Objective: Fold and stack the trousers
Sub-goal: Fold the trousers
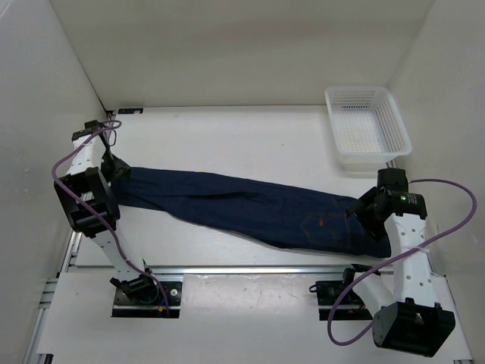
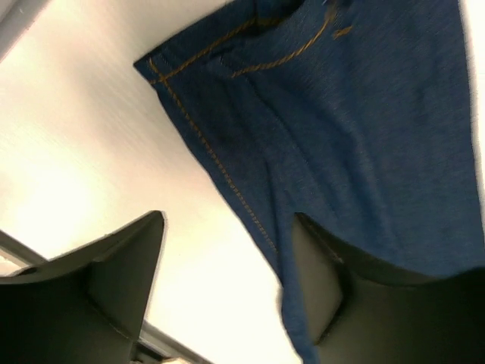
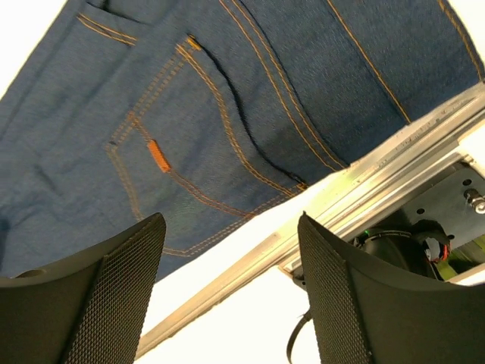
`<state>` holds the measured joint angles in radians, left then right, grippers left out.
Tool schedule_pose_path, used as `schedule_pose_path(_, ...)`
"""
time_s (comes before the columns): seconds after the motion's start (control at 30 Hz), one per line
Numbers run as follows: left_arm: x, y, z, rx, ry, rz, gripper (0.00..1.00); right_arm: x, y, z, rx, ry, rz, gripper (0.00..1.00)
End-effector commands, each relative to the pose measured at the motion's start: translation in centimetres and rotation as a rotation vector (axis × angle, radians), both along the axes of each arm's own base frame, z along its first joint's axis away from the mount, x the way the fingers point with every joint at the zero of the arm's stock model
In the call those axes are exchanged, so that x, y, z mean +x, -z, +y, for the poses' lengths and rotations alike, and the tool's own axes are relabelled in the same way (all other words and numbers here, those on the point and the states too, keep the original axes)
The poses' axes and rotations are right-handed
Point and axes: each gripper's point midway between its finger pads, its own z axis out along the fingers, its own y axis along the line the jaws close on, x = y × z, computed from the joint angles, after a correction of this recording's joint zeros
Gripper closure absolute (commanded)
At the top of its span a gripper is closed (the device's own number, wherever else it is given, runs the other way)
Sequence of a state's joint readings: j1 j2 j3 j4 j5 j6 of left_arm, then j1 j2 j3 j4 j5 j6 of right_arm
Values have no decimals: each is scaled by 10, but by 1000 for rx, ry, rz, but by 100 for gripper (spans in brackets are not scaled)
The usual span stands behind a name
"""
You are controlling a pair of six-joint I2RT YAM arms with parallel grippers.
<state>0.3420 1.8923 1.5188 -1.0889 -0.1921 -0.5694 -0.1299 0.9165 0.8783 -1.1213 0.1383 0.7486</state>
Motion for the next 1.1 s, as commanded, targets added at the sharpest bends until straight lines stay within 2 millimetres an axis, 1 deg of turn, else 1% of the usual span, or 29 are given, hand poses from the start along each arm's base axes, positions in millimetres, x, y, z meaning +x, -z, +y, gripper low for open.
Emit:
schedule_pose_path(0.0,12,-24,12,52,-25,-68,26,10,-16,-5,-23,-8,-43,25)
schedule_pose_path(0.03,19,-25,15,57,-25,-82,36,13,-17,-5,-23,-8,-40,27)
schedule_pose_path(0.07,22,-18,15,50,-35,-68,41,17,-21,-4,-16,-12,-63,29)
schedule_pose_path(0.1,27,-16,17,52,-35,-75,47,18,-19,-2,-6,-15,-54,29)
schedule_pose_path(0.13,29,-13,18,51,-35,-70,52,22,-23,-3,-9,-15,-73,29)
schedule_pose_path(0.17,35,-14,20,54,-46,-86,65,22,-22,-1,1,-18,-64,29)
schedule_pose_path(0.2,37,-6,21,49,-45,-70,65,24,-25,-1,0,-19,-73,29)
schedule_pose_path(0.23,44,-5,20,39,-43,-88,65,24,-25,-1,0,-19,-73,30)
schedule_pose_path(0.27,43,-1,20,37,-34,-76,64,24,-25,-1,0,-19,-73,30)
schedule_pose_path(0.3,45,4,21,33,-34,-66,52,24,-23,-1,1,-19,-64,30)
schedule_pose_path(0.33,46,4,25,37,-43,-77,45,26,-26,-2,0,-19,-73,30)
schedule_pose_path(0.4,46,12,24,8,-47,-73,33,27,-25,0,10,-22,-64,30)
schedule_pose_path(0.43,43,19,28,4,-58,-63,30,27,-25,0,10,-22,-64,30)
schedule_pose_path(0.47,37,24,29,-10,-61,-53,30,27,-22,0,8,-30,-51,30)
schedule_pose_path(0.5,39,27,28,-16,-59,-62,30,27,-21,1,18,-34,-43,30)
schedule_pose_path(0.53,35,29,31,-19,-70,-54,30,30,-22,1,17,-34,-53,30)
schedule_pose_path(0.57,33,33,31,-20,-70,-51,36,30,-22,1,17,-34,-53,30)
schedule_pose_path(0.63,32,36,31,-23,-61,-40,39,33,-21,2,25,-37,-56,30)
schedule_pose_path(0.67,35,36,32,-19,-61,-52,39,33,-21,2,25,-37,-56,30)
schedule_pose_path(0.73,34,44,31,-26,-61,-33,35,33,-21,4,36,-42,-58,31)
schedule_pose_path(0.8,38,45,31,-36,-60,-37,32,33,-20,4,38,-42,-48,31)
schedule_pose_path(0.83,38,46,31,-36,-60,-37,32,33,-20,4,38,-42,-48,31)
schedule_pose_path(0.9,39,52,30,-49,-58,-27,32,33,-20,4,38,-42,-48,31)
schedule_pose_path(0.93,39,52,30,-49,-58,-27,34,33,-20,4,38,-42,-48,31)
schedule_pose_path(1.0,38,56,31,-43,-60,-15,47,33,-20,4,38,-42,-48,31)
schedule_pose_path(1.03,40,53,32,-39,-60,-23,53,33,-20,4,38,-42,-48,31)
schedule_pose_path(1.07,40,53,32,-39,-60,-24,68,36,-20,4,36,-42,-57,31)
